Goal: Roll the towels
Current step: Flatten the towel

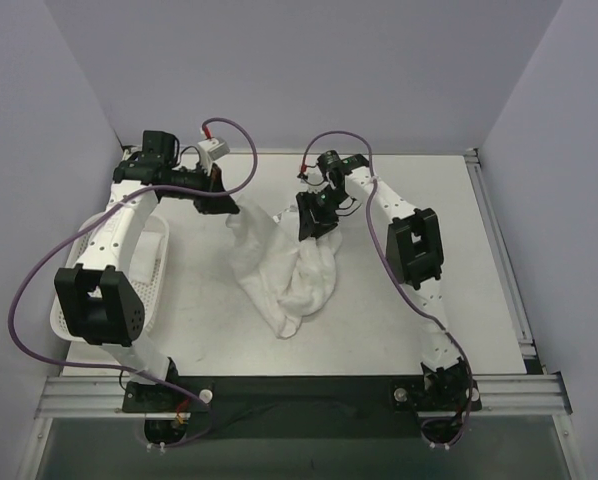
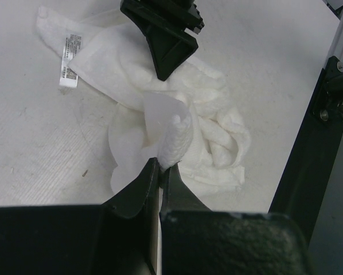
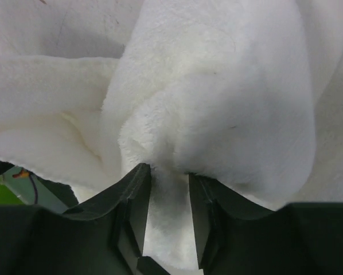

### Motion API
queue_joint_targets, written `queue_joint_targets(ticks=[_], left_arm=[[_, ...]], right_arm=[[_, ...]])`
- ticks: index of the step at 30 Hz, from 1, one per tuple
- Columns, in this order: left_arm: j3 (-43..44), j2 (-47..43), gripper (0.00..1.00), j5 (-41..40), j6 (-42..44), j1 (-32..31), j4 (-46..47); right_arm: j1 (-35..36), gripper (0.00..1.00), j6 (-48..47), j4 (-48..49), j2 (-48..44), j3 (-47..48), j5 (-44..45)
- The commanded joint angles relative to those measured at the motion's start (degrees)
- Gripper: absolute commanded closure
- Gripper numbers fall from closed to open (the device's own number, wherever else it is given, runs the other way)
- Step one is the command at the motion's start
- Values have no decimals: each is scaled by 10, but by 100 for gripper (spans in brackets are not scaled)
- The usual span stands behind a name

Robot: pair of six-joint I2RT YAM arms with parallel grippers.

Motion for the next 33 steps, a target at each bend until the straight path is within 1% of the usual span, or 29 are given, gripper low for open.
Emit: queue_joint_targets(ticks=[1,2,3,5,7,8,9,10,11,13,14,15,16,17,18,19,20,21,22,23,24,25,26,27,28,29,30,32,33], left_arm=[[4,0,100,13,13,6,-3],[6,1,100,12,12,8,-3],[10,3,100,11,12,11,-2],[15,4,100,13,9,19,-3],[22,3,100,26,11,38,-4],[23,2,100,33,16,45,-7],[26,2,100,36,27,47,-15],[31,2,100,38,36,66,-21],[32,4,100,41,48,70,-30],[34,7,100,39,102,75,-64],[31,10,100,36,123,75,-73],[27,11,100,33,158,75,-87],[19,13,100,22,174,75,-89],[15,16,100,18,191,75,-94],[9,17,100,11,224,75,-96],[6,20,100,-6,240,75,-96],[-2,25,100,-14,255,76,-98],[-3,28,100,-21,292,76,-106],[-6,32,100,-32,313,78,-112],[-9,38,100,-32,363,82,-128],[-12,39,100,-22,384,87,-132],[-16,37,100,-15,400,91,-134],[-20,36,100,-6,424,97,-133],[-22,35,96,8,433,98,-134],[-24,34,92,13,443,98,-134],[-28,33,91,18,460,98,-133],[-30,32,91,26,465,99,-133],[-28,35,90,30,470,97,-131],[-24,38,90,31,467,93,-131]], right_arm=[[-6,71,3,-23,-6,-37,-30],[-9,84,-6,-33,-12,-44,-35],[-18,100,-17,-44,-28,-47,-45],[-37,100,-61,-86,-54,-57,-57],[-89,100,-102,-113,-124,-82,-63],[-110,100,-143,-123,-152,-117,-63],[-129,100,-174,-135,-207,-138,-58],[-170,100,-204,-166,-232,-159,-34],[-186,100,-274,-181,-255,-208,-17],[-222,100,-341,-206,-314,-275,31],[-231,100,-376,-204,-333,-368,79],[-236,100,-430,-199,-364,-409,106],[-243,100,-452,-179,-378,-457,130],[-246,100,-466,-168,-391,-493,179],[-247,100,-491,-154,-413,-562,202],[-248,100,-498,-124,-421,-589,230],[-249,97,-502,-110,-425,-612,257],[-251,95,-508,-99,-426,-640,304],[-255,91,-511,-86,-424,-644,316],[-275,69,-509,-85,-416,-641,323],[-282,57,-497,-87,-412,-619,324],[-289,52,-491,-93,-407,-597,321],[-301,43,-485,-101,-398,-576,293],[-306,38,-478,-122,-394,-519,272],[-311,35,-459,-133,-389,-490,247],[-316,33,-449,-144,-377,-461,223],[-315,33,-437,-159,-369,-402,179],[-315,32,-388,-164,-341,-346,146],[-313,32,-371,-168,-329,-321,114]])
